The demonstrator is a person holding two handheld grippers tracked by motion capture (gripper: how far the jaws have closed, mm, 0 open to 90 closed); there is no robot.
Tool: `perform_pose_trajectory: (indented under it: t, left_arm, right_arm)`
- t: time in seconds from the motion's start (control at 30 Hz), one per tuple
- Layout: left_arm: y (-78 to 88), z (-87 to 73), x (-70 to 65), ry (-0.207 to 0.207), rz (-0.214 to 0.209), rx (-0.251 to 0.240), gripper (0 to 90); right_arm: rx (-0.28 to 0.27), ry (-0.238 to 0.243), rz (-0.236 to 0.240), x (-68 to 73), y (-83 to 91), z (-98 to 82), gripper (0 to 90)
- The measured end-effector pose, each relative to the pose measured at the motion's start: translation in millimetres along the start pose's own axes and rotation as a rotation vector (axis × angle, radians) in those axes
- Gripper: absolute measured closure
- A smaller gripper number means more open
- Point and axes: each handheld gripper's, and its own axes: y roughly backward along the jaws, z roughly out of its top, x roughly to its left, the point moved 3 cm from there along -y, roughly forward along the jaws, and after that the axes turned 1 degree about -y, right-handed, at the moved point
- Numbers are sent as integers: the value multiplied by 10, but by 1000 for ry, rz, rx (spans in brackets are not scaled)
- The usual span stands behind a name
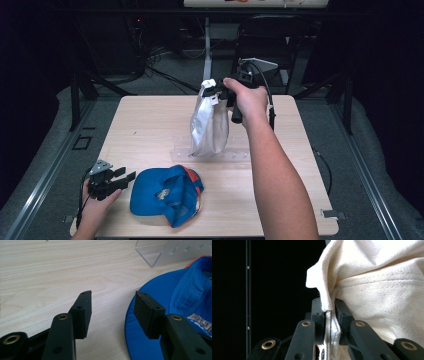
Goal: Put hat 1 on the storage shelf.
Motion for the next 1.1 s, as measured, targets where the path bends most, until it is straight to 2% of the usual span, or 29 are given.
perform_pose_trajectory:
  t: [0.27, 0.57, 0.67, 0.7, 0.9, 1.1]
  left_arm:
    - [-2, 3, -6, -6, 2, -2, 492]
    - [-17, 4, -11, -2, 2, -15, 492]
    - [-26, 4, -11, -4, 3, -11, 492]
    - [-17, 6, -10, -8, 3, 4, 492]
    - [-25, 6, -12, -3, 2, -14, 490]
    - [5, 19, -39, -15, -1, -14, 490]
  right_arm:
    - [-14, -14, -8, -3, -129, 51, 800]
    - [-34, -17, -35, -36, -83, 75, 799]
    - [-33, -16, -41, -52, -70, 74, 798]
    - [-34, -14, -45, -53, -73, 74, 798]
    - [-32, -15, -40, -32, -133, 74, 797]
    - [-23, -2, -25, -10, -270, 54, 794]
